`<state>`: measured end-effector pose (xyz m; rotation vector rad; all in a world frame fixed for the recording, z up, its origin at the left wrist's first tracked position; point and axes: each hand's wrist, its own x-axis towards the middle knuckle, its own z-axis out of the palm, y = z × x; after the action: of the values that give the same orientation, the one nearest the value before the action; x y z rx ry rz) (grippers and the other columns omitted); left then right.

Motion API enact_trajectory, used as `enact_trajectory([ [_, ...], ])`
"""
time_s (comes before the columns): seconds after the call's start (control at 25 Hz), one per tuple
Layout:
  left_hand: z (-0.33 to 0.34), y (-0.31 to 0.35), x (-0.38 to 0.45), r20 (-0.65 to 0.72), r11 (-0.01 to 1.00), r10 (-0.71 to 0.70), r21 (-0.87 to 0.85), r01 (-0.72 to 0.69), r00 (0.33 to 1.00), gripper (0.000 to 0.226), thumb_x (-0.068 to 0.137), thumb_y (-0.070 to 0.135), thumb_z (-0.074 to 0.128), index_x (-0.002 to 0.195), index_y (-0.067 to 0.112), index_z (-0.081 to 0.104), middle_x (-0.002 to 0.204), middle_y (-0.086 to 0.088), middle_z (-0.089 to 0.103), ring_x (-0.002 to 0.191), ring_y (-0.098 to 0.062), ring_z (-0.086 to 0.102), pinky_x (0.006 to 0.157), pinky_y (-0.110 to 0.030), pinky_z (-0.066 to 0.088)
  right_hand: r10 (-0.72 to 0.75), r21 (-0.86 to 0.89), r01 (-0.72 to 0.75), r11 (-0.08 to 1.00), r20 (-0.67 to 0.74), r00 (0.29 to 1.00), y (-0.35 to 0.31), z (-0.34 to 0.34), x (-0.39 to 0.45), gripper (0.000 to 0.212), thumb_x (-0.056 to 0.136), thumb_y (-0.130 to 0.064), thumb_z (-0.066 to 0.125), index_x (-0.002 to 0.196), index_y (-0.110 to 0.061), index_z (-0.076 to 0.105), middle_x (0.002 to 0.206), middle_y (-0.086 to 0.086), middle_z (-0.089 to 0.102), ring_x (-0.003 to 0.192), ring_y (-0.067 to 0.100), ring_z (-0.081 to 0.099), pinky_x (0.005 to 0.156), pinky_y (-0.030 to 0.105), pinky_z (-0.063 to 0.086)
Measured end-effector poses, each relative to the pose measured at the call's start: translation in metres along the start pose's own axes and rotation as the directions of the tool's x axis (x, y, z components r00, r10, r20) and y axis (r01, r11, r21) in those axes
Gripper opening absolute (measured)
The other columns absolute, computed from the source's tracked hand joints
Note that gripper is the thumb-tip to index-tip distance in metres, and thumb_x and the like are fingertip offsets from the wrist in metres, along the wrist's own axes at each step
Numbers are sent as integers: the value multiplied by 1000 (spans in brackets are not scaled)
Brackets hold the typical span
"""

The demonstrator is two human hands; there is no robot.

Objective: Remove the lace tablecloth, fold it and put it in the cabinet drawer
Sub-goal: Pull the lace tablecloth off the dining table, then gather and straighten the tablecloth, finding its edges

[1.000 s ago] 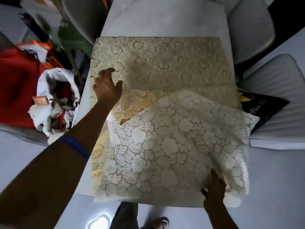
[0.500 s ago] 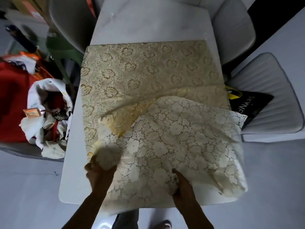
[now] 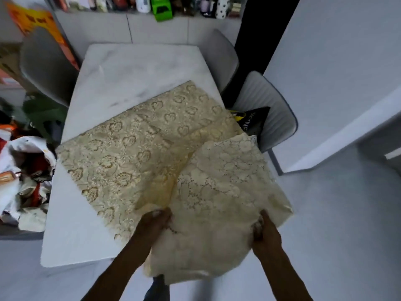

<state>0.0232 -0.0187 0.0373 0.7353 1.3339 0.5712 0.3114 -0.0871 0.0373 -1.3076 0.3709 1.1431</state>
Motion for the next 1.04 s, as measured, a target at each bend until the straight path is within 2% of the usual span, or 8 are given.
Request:
enact_trajectory([
  [0.24,173,69,-87,213,933,348,17,-360,913,65,80,52,71,86,-13,64,81,-27,67,75,-35,67,69,-40,51,-251,-205,223,953,-120,960,-84,-139,-71,58,89,-50,65,135,-18,49,127,7,58,110,33,61,85,49,55],
  [0.36,240,84,-130,321,902,395,41,-430,861,58,82,48,67,82,-10,60,80,-24,63,72,-32,62,70,-41,49,-626,-555,564,612,96,774,-91,-183,-117,88,74,-70,63,148,-34,32,147,-5,45,127,21,51,99,42,47],
  [0.44,276,89,-150,357,901,396,27,-433,846,35,90,37,65,75,6,60,72,-15,58,66,-25,56,63,-34,47,-597,-631,700,334,434,675,-90,-186,-138,84,72,-73,66,144,-45,34,149,-21,40,132,6,44,104,33,42],
  [0.52,307,93,-169,404,895,383,63,-443,831,29,92,32,64,71,13,60,65,-6,60,60,-18,58,57,-28,48,-570,-658,740,142,557,604,-82,-185,-146,87,73,-61,75,146,-41,31,151,-22,37,136,2,38,110,33,39],
  [0.72,320,105,-176,559,851,374,111,-514,740,26,86,36,67,79,11,65,75,-14,61,70,-25,59,68,-40,49,-841,-735,677,32,346,416,-113,-165,-140,89,72,-56,77,145,-28,35,150,-5,42,136,14,40,111,36,35],
  [0.84,311,112,-165,558,878,348,87,-471,753,27,88,34,68,86,7,70,82,-12,69,78,-26,67,82,-49,56,-740,-725,687,50,435,513,-136,-146,-133,21,86,-44,70,88,-23,66,81,-8,69,75,13,63,69,31,50],
  [0.92,294,115,-148,661,872,342,41,-487,668,22,89,36,66,91,16,72,90,-4,74,88,-19,70,85,-41,55,-772,-693,716,90,405,489,-136,-130,-127,39,92,-38,64,60,-22,50,52,-10,50,50,12,47,53,30,40],
  [1.04,246,90,-122,848,808,204,136,-573,488,50,76,48,74,122,34,60,118,10,70,110,-10,65,94,-35,53,-852,-654,727,209,243,464,-131,-110,-120,50,95,-35,62,55,-13,42,49,-5,40,47,14,38,51,32,37],
])
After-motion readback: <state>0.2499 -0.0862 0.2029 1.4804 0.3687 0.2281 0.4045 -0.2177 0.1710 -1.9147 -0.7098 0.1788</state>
